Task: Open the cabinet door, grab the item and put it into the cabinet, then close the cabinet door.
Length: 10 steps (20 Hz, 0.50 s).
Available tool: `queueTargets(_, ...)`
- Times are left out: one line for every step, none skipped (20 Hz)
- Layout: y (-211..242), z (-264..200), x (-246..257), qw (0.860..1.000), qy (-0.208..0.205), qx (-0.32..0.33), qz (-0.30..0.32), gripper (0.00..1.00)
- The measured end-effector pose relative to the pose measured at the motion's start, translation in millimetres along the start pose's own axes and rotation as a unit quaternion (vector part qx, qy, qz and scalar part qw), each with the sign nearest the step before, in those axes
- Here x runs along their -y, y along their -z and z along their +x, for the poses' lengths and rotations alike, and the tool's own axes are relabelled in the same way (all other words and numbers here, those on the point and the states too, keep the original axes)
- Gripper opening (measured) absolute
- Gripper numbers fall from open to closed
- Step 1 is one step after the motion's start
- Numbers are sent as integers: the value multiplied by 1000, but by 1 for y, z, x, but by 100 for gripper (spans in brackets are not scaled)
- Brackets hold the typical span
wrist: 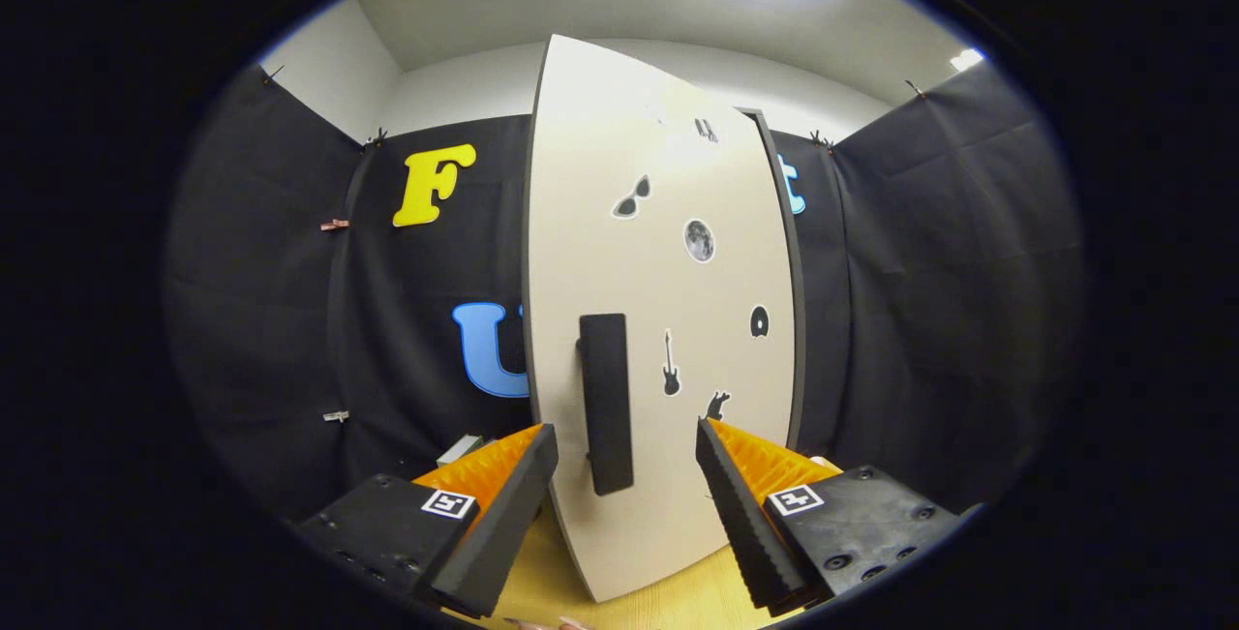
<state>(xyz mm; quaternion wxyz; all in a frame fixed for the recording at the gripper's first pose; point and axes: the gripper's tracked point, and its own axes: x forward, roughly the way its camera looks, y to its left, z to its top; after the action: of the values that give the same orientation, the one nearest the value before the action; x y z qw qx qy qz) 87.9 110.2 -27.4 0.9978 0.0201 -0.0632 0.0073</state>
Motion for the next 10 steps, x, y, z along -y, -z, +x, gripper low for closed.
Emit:
queueTargets(1,0,-1,1000,2,-1,2,94)
queueTargets(3,0,-3,1000,2,-4,3,94)
queueTargets(5,1,-5,1000,1,-8,3,94)
queueTargets(6,1,-6,1000,-1,-12,1,94)
queueTargets(8,2,-8,1000,-3,-15,-2,94)
queueTargets(9,1,-8,1000,-5,-16,-4,94)
queueTargets(8,1,-8,1000,-7,-16,-6,94)
queueTargets(7,1,-7,1000,-9,-16,-8,94)
queueTargets(6,0,-7,1000,-11,-16,-9,94)
queueTargets(5,-1,-6,1000,-12,-15,-10,94)
